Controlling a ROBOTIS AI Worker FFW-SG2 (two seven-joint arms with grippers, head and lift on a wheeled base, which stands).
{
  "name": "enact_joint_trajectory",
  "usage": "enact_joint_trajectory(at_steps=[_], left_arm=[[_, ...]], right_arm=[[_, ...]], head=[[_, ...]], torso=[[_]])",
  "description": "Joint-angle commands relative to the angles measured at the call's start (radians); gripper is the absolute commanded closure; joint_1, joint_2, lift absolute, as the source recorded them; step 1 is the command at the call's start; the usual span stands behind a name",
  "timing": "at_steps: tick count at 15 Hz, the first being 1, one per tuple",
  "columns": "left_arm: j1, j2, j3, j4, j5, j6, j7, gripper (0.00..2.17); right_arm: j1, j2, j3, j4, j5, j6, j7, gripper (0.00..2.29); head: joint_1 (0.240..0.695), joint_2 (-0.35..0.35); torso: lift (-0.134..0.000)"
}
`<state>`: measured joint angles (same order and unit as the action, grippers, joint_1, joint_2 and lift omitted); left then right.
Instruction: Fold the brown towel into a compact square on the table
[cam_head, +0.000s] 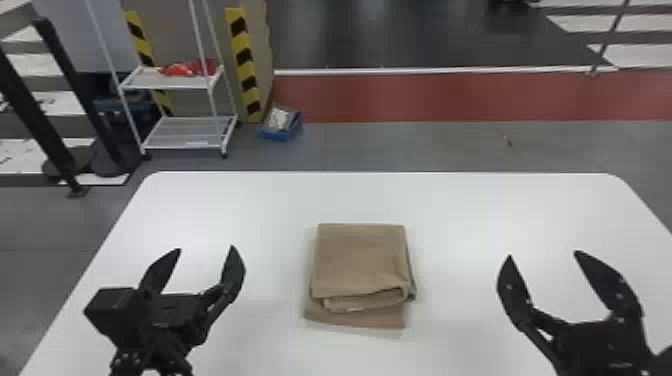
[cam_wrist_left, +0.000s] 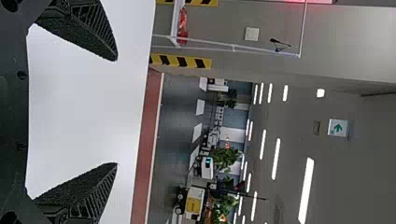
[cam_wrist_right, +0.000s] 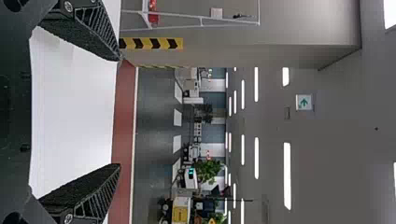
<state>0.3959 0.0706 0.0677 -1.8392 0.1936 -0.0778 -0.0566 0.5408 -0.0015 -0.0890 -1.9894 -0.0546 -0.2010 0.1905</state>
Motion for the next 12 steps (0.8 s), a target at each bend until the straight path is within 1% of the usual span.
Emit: enact_joint_trajectory(at_steps=[1,4,6,12], left_arm=[[0.003,0.0,0.008,-0.005,-0.025,0.0,0.001,0.07],[0.012,0.0,0.014,-0.014,-0.029,-0.003,0.006,0.07],[0.017,0.0,0.015,-0.017,-0.028,-0.003,0.006,0.07],[0.014,0.001,0.012,-0.02,-0.029,-0.006,0.004,0.08]], right_arm=[[0.007,0.002,-0.014,-0.006,-0.016,0.007,-0.014,0.08],[0.014,0.002,0.005,-0.04,-0.014,0.093,-0.059,0.08],[0.018,0.002,0.02,-0.062,-0.011,0.139,-0.075,0.08],[0.022,0.002,0.026,-0.078,-0.008,0.182,-0.083,0.09]], head=[[0.695,0.048],[0.695,0.033],[0.695,0.035],[0.695,0.048]], torso=[[-0.114],[-0.114],[-0.114],[-0.114]])
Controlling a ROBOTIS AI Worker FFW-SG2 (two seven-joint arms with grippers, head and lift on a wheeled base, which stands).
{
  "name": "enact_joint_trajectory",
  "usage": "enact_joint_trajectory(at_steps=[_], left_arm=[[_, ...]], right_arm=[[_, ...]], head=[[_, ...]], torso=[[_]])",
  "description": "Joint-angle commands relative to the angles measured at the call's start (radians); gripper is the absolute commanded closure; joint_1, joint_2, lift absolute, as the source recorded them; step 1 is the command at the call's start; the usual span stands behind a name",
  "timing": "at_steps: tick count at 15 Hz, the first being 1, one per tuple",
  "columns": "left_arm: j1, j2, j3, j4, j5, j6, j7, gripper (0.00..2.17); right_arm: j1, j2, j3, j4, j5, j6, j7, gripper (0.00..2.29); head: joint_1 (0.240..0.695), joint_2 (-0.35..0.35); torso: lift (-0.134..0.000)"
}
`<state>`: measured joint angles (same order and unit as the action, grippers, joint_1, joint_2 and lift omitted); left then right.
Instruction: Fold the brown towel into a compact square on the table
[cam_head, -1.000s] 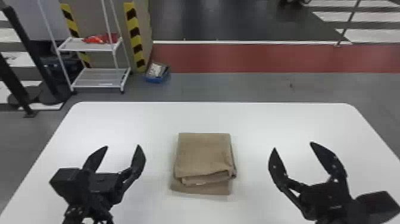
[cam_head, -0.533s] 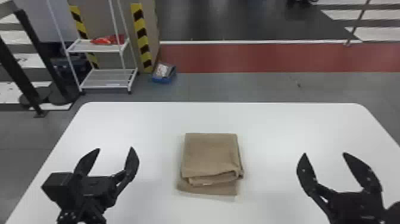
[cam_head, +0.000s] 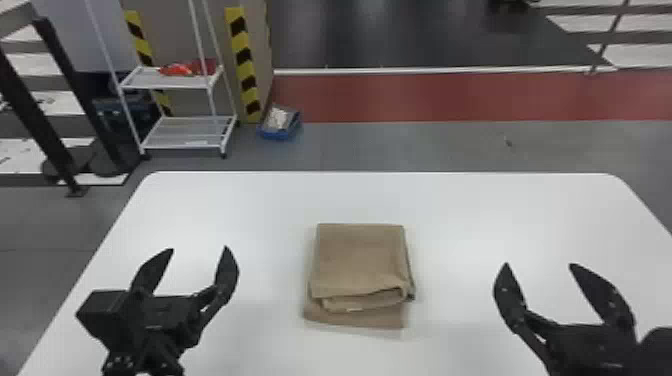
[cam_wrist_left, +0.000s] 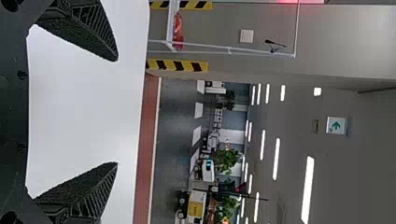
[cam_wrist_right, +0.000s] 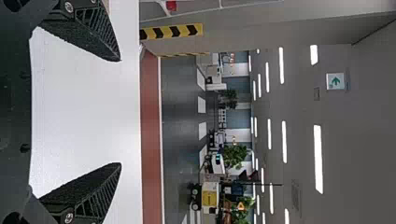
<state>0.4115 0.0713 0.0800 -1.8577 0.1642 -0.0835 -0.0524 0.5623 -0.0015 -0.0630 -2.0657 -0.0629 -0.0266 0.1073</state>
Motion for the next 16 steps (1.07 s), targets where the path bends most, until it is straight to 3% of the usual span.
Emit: enact_joint_trajectory(at_steps=[1,16], left_arm=[[-0.003,0.001,-0.002,-0.001,0.0,0.003,0.0,0.08],[0.006,-0.005,-0.005,0.0,0.008,-0.018,-0.001,0.08]], right_arm=[[0.001,0.002,-0.001,-0.004,0.0,0.008,0.0,0.09],[-0.005,0.002,0.006,0.003,0.0,0.038,0.0,0.09]], head=[[0.695,0.048],[0.695,0.048]], torso=[[-0.114],[-0.113]])
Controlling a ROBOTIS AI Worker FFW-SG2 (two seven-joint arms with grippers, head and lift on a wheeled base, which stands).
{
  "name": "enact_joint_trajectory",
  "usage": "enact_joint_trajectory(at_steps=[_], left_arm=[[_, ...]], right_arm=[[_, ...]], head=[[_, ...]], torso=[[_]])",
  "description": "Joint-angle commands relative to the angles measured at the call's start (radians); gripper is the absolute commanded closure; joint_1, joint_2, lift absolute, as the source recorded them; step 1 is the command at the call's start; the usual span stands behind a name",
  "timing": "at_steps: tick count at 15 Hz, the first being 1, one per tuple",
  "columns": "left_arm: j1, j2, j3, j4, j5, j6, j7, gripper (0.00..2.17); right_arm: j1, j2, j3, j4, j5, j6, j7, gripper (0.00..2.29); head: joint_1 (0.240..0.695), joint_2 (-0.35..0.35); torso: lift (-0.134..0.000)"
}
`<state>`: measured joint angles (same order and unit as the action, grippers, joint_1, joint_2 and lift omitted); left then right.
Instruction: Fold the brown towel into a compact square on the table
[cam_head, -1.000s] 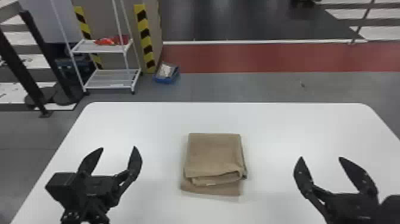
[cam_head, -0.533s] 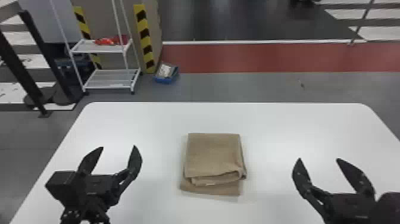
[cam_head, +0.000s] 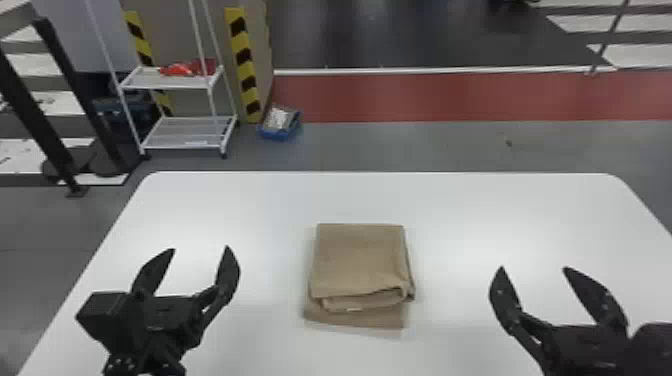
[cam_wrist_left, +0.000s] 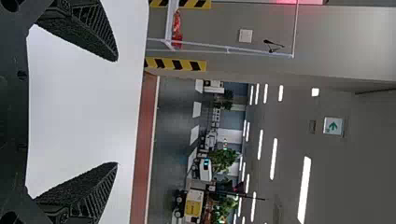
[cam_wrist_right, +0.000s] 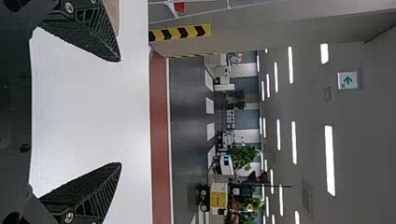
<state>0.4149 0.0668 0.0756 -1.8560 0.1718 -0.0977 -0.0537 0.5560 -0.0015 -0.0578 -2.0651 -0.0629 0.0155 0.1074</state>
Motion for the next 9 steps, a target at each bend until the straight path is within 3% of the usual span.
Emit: enact_joint_trajectory(at_steps=[1,9], left_arm=[[0.002,-0.002,0.0,-0.002,0.0,-0.004,0.0,0.08],[0.007,-0.007,0.0,-0.005,0.0,-0.004,0.0,0.08]], right_arm=[[0.001,0.002,0.001,0.002,0.0,-0.007,0.0,0.09],[0.004,0.002,0.003,0.005,-0.002,-0.016,0.001,0.09]], head=[[0.695,0.049],[0.695,0.049]], torso=[[-0.113],[-0.113]])
